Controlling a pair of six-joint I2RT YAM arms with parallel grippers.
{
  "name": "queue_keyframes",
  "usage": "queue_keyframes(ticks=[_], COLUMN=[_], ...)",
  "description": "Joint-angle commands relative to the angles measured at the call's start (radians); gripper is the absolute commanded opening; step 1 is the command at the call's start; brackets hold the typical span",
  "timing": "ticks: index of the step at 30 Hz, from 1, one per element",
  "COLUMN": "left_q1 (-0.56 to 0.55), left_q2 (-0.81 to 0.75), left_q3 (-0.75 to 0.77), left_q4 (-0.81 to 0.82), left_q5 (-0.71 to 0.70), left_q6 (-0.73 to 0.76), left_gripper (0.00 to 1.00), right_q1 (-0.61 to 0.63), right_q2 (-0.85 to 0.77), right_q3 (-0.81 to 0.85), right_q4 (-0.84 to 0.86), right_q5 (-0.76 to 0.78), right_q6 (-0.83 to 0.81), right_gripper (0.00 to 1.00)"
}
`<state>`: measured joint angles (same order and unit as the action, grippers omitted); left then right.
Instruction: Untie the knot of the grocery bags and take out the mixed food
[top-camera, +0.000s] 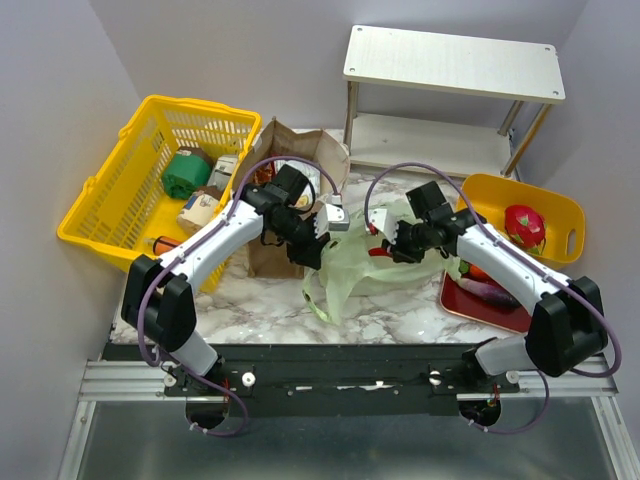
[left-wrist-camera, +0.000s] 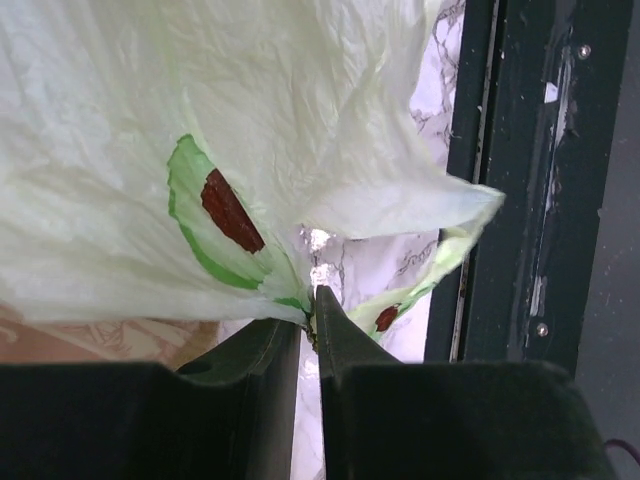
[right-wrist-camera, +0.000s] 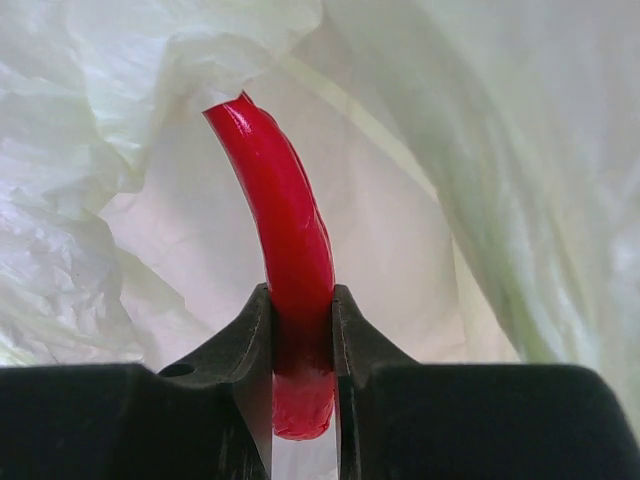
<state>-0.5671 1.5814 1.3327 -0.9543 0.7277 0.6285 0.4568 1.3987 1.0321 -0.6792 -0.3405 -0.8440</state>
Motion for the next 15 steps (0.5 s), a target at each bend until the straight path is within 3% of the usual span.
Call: queue_keyframes(ticks=[1, 5, 8, 10, 12, 15], left_q1=[-0.013, -0.013, -0.013, -0.013, -0.013, -0.014], left_q2=[-0.046, -0.087, -0.144, -0.165, -0.169, -0.135], left_q3=[-0.013, -0.039, -0.122, -0.171, -0.184, -0.144], left_q4=[0.042, 0.025, 0.028, 0.035, 0.061, 0.088], left_q5=[-0.037, -0.154, -0.247, -0.255, -0.231, -0.179], left_q6=[-0.042, -0.032, -0.001, -0.004, -0.03, -0.076], left_gripper=[0.22, 0.22, 0.22, 0.22, 0.24, 0.24], right_q1=[-0.029, -0.121, -0.152, -0.15, -0.15, -0.15], right_q2=[-0.001, 0.005, -0.038, -0.078, -0.096, -0.124], right_q3=[-0.047, -0.02, 0.009, 0.028, 0.083, 0.135], right_q4=[0.03, 0.015, -0.086, -0.158, -0.301, -0.402], right_q5=[0.124, 0.11, 0.031, -0.027, -0.181, -0.333], right_q6=[0.059, 0.051, -0.046, -0.07, -0.113, -0.118], right_gripper=[0.0, 0.01, 0.0, 0.0, 0.01, 0.0])
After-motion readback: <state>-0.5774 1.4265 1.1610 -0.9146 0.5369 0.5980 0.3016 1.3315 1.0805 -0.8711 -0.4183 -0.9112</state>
